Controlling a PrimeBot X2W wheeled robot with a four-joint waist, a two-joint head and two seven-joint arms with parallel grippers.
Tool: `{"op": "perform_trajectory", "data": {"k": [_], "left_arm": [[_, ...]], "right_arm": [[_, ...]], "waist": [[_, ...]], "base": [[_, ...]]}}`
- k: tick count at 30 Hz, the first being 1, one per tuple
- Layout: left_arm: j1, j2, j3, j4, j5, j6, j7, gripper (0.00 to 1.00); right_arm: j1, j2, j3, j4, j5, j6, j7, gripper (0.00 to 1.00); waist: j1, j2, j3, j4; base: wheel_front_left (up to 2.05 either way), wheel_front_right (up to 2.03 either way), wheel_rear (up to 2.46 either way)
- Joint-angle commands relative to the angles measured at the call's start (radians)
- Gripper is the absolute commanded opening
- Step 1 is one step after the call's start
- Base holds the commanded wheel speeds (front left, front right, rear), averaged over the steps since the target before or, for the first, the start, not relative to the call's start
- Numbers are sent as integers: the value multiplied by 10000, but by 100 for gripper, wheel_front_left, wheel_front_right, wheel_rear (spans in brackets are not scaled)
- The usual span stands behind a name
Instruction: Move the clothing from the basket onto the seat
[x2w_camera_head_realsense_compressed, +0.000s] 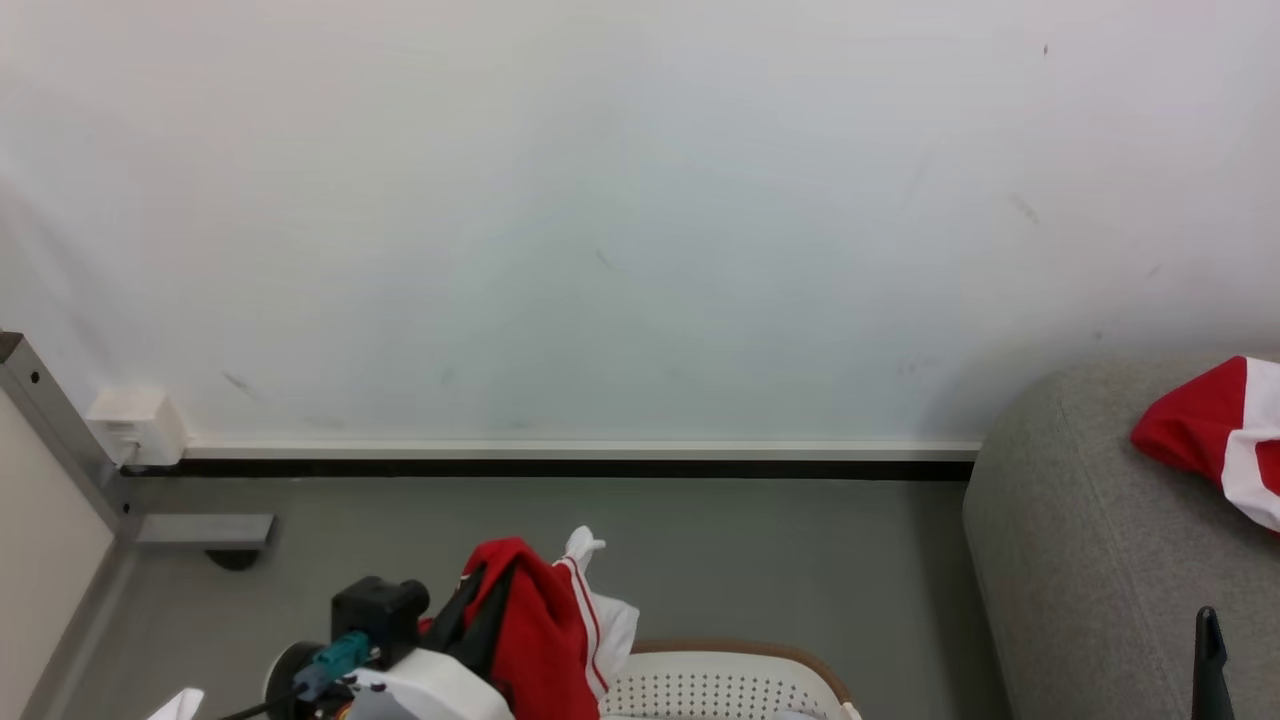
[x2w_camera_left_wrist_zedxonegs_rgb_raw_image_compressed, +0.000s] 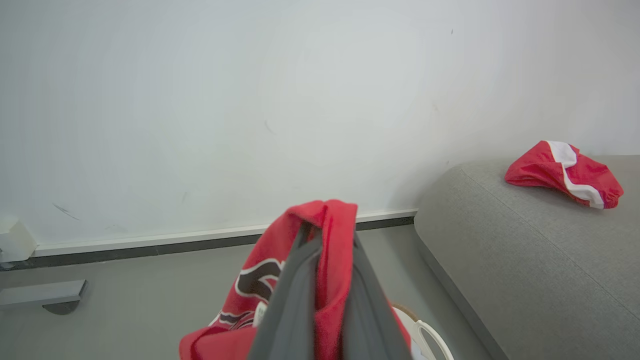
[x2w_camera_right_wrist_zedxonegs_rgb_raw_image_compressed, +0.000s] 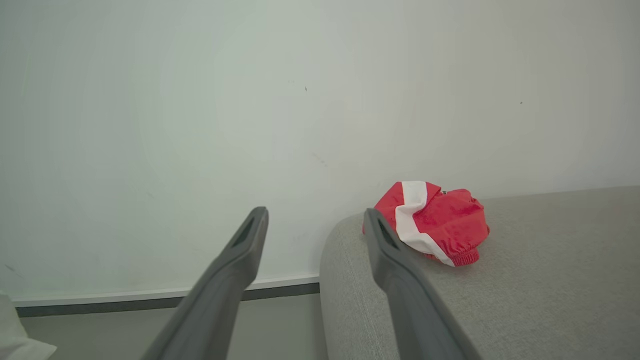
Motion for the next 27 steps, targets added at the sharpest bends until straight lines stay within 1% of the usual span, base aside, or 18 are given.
{"op": "perform_trajectory", "data": {"k": [1, 6, 9, 12, 16, 18, 23, 27], "left_arm": [[155, 144, 41, -204, -31, 39, 55, 0], [355, 563, 156, -1037, -40, 222, 407, 0], [338, 691, 153, -1452, -24, 259, 581, 0], [267, 767, 143, -1852, 6, 317, 766, 0], [54, 824, 10, -2399, 60, 286, 1067, 0], [-101, 829, -89, -2634, 101, 206, 1238, 0], [-657, 661, -428, -2959, 215, -6, 1636, 0], [-1230, 389, -754, -2814, 277, -243, 1790, 0]], "right_arm": [[145, -114, 23, -67, 50, -26, 8, 100], [132, -408, 484, -209, 301, -26, 10, 100], [2, -666, 1168, -319, 509, -26, 10, 100], [-182, -1059, 2009, -473, 705, -26, 10, 100], [-637, -1615, 3276, -690, 992, -26, 10, 100], [-945, -1906, 4157, -787, 1150, -26, 10, 100], [-2153, -2713, 6548, -1020, 1724, -26, 151, 100], [-3169, -3132, 8110, -1221, 2307, -26, 444, 100]], "waist": [[3, -1, -139, 70], [3, -1, -214, 182], [3, -1, -204, 233], [3, -1, -171, 279], [3, -1, -113, 362], [3, -1, -94, 408], [3, -1, -47, 526], [3, -1, -54, 607]], "base": [[0, 0, 0], [0, 0, 0], [0, 0, 0], [0, 0, 0], [0, 0, 0], [0, 0, 0], [0, 0, 0], [0, 0, 0]]}}
